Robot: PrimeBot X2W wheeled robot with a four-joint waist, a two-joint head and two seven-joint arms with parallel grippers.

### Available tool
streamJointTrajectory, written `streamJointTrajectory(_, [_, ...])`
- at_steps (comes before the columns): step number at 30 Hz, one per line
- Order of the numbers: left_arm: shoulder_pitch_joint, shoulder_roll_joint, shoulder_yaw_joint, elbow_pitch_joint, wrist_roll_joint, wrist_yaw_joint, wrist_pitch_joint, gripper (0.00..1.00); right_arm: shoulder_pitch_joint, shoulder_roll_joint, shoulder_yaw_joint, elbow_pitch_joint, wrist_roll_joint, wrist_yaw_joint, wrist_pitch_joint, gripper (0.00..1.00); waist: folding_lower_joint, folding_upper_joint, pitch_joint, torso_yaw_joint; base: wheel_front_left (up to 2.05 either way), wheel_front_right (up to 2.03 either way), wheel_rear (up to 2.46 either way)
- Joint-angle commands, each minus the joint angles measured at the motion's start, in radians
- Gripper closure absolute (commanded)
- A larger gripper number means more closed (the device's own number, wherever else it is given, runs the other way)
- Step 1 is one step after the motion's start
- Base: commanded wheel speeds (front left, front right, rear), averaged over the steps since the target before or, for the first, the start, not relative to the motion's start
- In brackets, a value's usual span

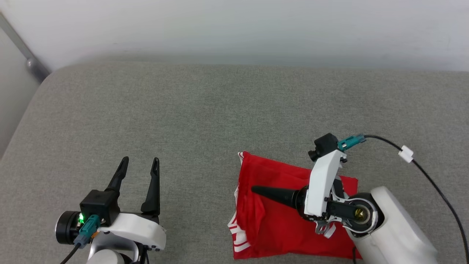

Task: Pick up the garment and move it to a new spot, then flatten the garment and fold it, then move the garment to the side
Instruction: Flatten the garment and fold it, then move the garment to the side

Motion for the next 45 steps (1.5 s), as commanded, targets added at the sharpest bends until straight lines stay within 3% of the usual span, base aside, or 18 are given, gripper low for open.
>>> streamJointTrajectory(1, [-0.001,-0.004,0.001,0.003,-0.004,0.002,-0.006,0.0,-0.016,-0.026,0.013,-0.024,-0.013,0.0,-0.017,0.0,0.0,-0.0001,-0.004,-0.006,0.0,0.0,0.0])
streamJointTrajectory(5, [0.01,-0.001,0.005,0.005,-0.006,0.008,-0.008,0.0,-0.028,-0.131,0.085,-0.13,-0.147,0.0,-0.14,0.0,0.0,-0.0001,-0.02,-0.028,0.0,0.0,0.0])
streamJointTrajectory(8, [0.019,0.001,0.007,0.004,-0.007,0.016,-0.006,0.0,-0.023,-0.233,0.109,-0.182,-0.326,0.0,-0.289,0.0,0.0,-0.0001,-0.035,-0.049,0.0,0.0,0.0])
streamJointTrajectory(14, [0.039,0.006,0.015,0.002,-0.012,0.034,-0.005,0.0,0.073,-0.311,-0.026,-0.207,-0.611,0.0,-0.531,0.0,0.0,-0.0001,-0.057,-0.093,0.0,0.0,0.0])
streamJointTrajectory(19, [0.055,0.014,0.027,-0.003,-0.005,0.044,-0.015,0.0,0.208,-0.279,-0.202,-0.277,-0.768,0.0,-0.702,0.0,0.0,-0.0001,-0.077,-0.123,0.0,0.0,0.0])
streamJointTrajectory(25, [0.098,0.027,0.041,0.002,0.001,0.056,-0.023,0.0,0.361,-0.205,-0.328,-0.393,-0.842,0.0,-0.814,0.0,0.0,-0.0001,-0.113,-0.147,0.0,0.0,0.0])
streamJointTrajectory(33, [0.158,0.039,0.041,0.018,0.0,0.071,-0.023,0.0,0.482,-0.129,-0.334,-0.517,-0.865,0.0,-0.805,0.0,0.0,-0.0001,-0.134,-0.143,0.0,0.0,0.0])
streamJointTrajectory(45, [0.157,0.031,0.039,0.015,-0.013,0.081,-0.017,0.0,0.513,-0.104,-0.355,-0.564,-0.876,0.0,-0.769,0.0,0.0,-0.0001,-0.144,-0.123,0.0,0.0,0.0])
